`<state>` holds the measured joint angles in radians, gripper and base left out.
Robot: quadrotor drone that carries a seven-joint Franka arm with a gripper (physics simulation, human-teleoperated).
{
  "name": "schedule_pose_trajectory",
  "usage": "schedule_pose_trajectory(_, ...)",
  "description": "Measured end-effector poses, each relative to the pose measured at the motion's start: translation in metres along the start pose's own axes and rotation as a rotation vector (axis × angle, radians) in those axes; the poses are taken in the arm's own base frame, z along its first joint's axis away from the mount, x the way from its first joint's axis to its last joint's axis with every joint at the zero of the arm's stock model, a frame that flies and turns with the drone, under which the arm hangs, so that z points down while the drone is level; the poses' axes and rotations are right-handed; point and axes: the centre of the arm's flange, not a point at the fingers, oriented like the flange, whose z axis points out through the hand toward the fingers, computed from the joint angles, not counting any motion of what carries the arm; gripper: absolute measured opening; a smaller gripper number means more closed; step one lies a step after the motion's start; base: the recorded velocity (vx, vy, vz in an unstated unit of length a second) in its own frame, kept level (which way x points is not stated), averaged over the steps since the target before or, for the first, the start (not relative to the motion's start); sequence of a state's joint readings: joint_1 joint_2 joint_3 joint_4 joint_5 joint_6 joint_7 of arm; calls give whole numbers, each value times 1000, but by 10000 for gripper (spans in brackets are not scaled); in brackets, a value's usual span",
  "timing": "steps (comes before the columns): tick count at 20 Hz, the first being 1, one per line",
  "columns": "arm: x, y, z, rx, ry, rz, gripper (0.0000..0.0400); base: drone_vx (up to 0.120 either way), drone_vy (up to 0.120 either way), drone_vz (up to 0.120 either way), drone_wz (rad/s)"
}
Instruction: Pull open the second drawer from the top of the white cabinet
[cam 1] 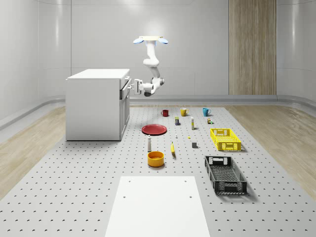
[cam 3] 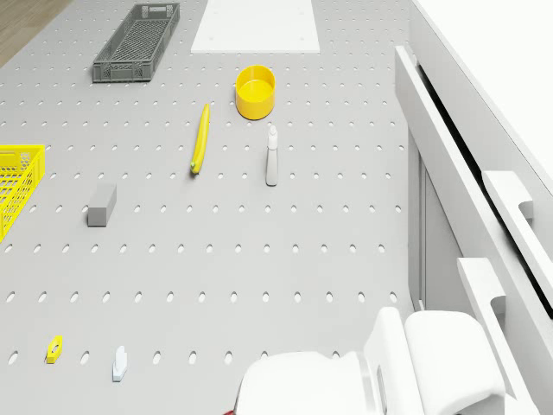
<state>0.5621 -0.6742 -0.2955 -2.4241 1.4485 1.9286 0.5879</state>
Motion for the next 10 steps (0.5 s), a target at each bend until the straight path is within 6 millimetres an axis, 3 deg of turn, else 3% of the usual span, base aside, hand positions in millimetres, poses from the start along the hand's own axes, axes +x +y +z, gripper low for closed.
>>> schedule_pose_trajectory(8,5,3,-14,1,0,-31,137,0,0,0,0)
schedule_pose_trajectory(10,3,2,-17,3,-2,-22,122,0,0,0,0)
